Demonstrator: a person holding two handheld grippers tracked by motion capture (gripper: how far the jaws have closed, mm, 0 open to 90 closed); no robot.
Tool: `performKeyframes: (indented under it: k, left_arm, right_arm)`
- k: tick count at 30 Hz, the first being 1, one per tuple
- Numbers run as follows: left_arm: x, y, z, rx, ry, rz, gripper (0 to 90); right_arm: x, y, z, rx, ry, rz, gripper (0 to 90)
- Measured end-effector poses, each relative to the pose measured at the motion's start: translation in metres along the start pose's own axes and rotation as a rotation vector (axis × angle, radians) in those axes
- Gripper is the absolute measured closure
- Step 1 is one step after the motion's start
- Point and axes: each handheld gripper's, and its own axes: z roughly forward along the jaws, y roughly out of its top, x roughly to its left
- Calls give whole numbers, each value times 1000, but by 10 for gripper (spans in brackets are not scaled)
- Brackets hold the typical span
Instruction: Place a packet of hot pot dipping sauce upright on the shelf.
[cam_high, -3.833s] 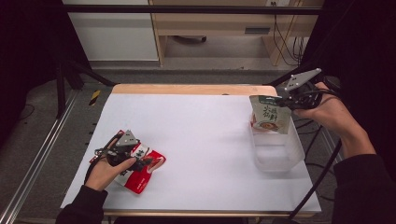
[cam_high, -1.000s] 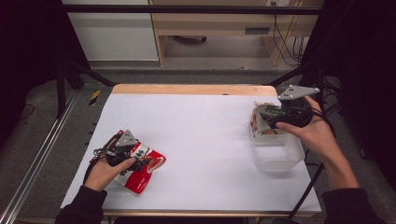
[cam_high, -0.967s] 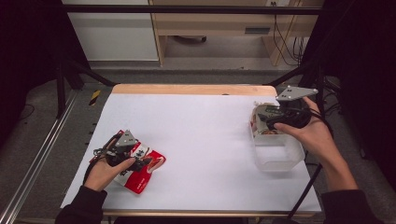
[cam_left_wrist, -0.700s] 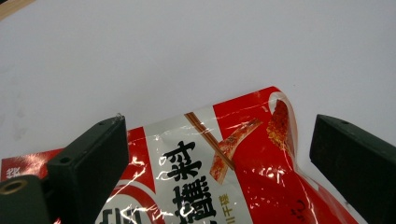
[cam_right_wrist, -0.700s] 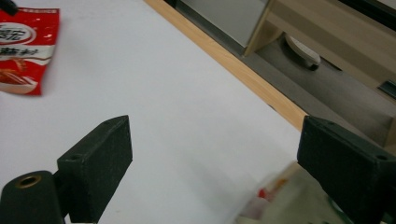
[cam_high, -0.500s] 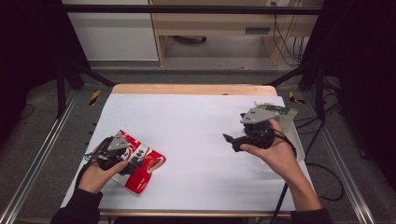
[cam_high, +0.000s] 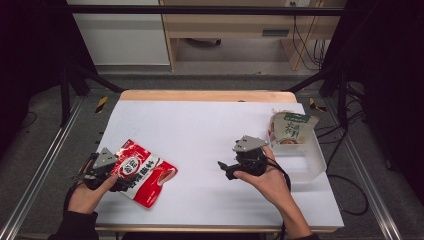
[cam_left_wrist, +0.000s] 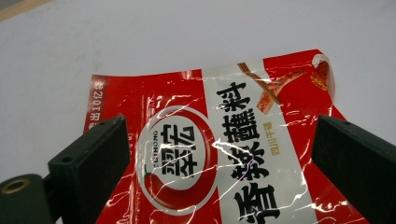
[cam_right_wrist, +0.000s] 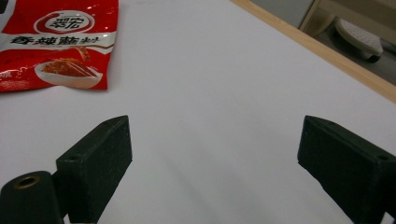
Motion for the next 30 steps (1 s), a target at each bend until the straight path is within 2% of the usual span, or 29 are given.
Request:
performKeyframes:
  k: [8, 12, 16, 20, 23, 27, 30]
  left_arm:
    - [8, -8, -9, -5, 40, -19, 47]
    - [12, -13, -12, -20, 54, -46, 48]
    - [15, -17, -11, -16, 59, -54, 50]
    - [18, -19, -14, -24, 65, -66, 50]
    - [22, -25, -18, -43, 72, -100, 50]
    - [27, -32, -21, -43, 87, -113, 50]
    - [33, -38, -26, -54, 93, -138, 50]
  right_arm:
    - [17, -14, 12, 21, -2, -3, 106]
    - [21, -23, 17, 35, -1, 9, 105]
    - [25, -30, 19, 42, 9, 18, 109]
    - [24, -36, 19, 54, 6, 26, 110]
    - [23, -40, 18, 49, 1, 48, 111]
    - [21, -43, 16, 44, 0, 65, 111]
    - [20, -44, 16, 42, -6, 66, 111]
